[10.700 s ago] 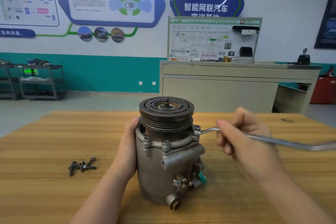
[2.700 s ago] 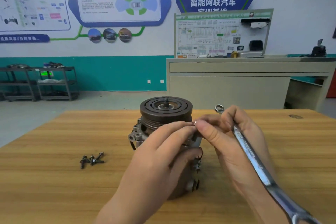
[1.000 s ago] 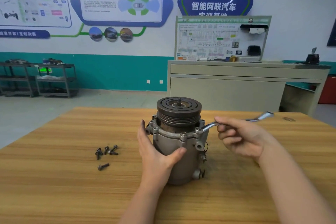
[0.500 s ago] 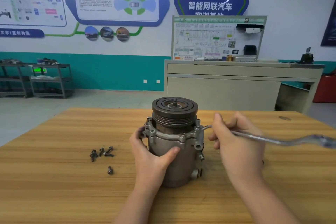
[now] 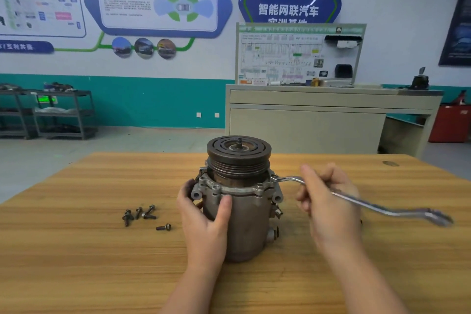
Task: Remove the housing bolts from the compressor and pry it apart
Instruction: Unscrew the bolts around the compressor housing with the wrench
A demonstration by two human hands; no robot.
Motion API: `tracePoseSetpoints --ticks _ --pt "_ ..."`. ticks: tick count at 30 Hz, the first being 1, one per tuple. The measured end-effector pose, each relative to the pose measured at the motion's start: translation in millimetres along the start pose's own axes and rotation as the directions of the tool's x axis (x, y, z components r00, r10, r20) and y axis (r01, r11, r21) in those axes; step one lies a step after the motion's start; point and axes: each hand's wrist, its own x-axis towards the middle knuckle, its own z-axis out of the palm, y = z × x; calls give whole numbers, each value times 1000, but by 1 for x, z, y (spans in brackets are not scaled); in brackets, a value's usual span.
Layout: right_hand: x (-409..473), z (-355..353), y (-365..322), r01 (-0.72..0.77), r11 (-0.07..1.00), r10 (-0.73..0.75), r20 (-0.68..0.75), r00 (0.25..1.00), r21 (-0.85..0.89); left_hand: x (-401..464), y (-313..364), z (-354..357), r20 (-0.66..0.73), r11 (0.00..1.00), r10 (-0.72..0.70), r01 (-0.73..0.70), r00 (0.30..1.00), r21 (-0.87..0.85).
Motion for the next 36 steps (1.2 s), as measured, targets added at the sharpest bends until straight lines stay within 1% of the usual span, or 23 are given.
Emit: tracePoseSetpoints --ticks 1,2,3,5,7,8,9,10,12,13,14,16,17,20,23,26,29,30,31,32,34,35,36 --pt "11 -7 2 -140 979 131 71 989 150 1 -1 1 -5 1000 -1 1 1000 12" --pt "24 -12 5 -264 929 229 158 961 259 1 -2 1 -11 1000 3 -2 1000 27" --pt "37 -14 8 -374 876 307 247 919 304 2 -2 1 -19 999 14 -13 1000 48" --pt "60 -10 15 -577 772 448 416 791 266 3 -3 0 -43 993 52 -47 998 106" --pt "77 -1 23 -723 667 555 526 645 182 6 -4 -2 -61 980 88 -75 994 186" --pt "82 4 26 -765 624 582 559 591 159 8 -5 -4 -64 972 99 -83 993 220" --pt "86 7 27 -782 601 588 571 573 166 8 -5 -5 -68 968 100 -81 993 236" --pt "88 8 25 -774 597 576 560 596 210 9 -5 -6 -69 970 89 -71 994 231" --pt "88 8 18 -694 618 524 463 715 371 9 -5 -6 -58 983 66 -55 996 174" --pt "86 5 15 -612 657 501 353 791 440 9 -5 -5 -51 989 60 -52 997 140" --pt "81 2 12 -511 724 471 210 857 463 9 -5 -5 -41 993 47 -42 998 109" --pt "65 -4 9 -303 883 337 -33 941 358 11 -6 -5 -9 999 2 -1 1000 42" --pt "55 -5 8 -223 934 258 -95 962 279 13 -7 -6 13 1000 -24 24 1000 10" --pt "26 1 7 -80 993 91 -124 988 93 15 -8 -9 72 997 -70 72 995 -39" --pt "12 8 4 71 996 -76 -106 991 -52 16 -8 -10 78 996 -77 80 994 -34" --pt "0 11 0 253 949 -260 -12 966 -186 16 -10 -9 63 997 -60 62 996 -35" --pt "-13 15 -5 483 818 -464 139 875 -312 17 -10 -8 55 998 -50 52 997 -35" --pt "-15 14 -3 506 806 -482 156 862 -308 18 -11 -7 65 998 -49 51 997 -39" --pt "-17 13 0 473 836 -455 131 881 -279 21 -11 -7 84 997 -53 58 995 -48" --pt "-17 11 3 389 893 -382 76 921 -226 23 -13 -7 107 996 -60 67 992 -57" --pt "-11 3 10 170 985 -171 2 985 -35 28 -15 -5 146 995 -59 70 987 -70" --pt "-4 -3 12 38 994 -40 19 999 98 29 -16 -4 160 994 -56 70 985 -80" --pt "5 -9 13 -116 965 97 91 991 235 30 -18 -3 172 992 -55 73 984 -100"
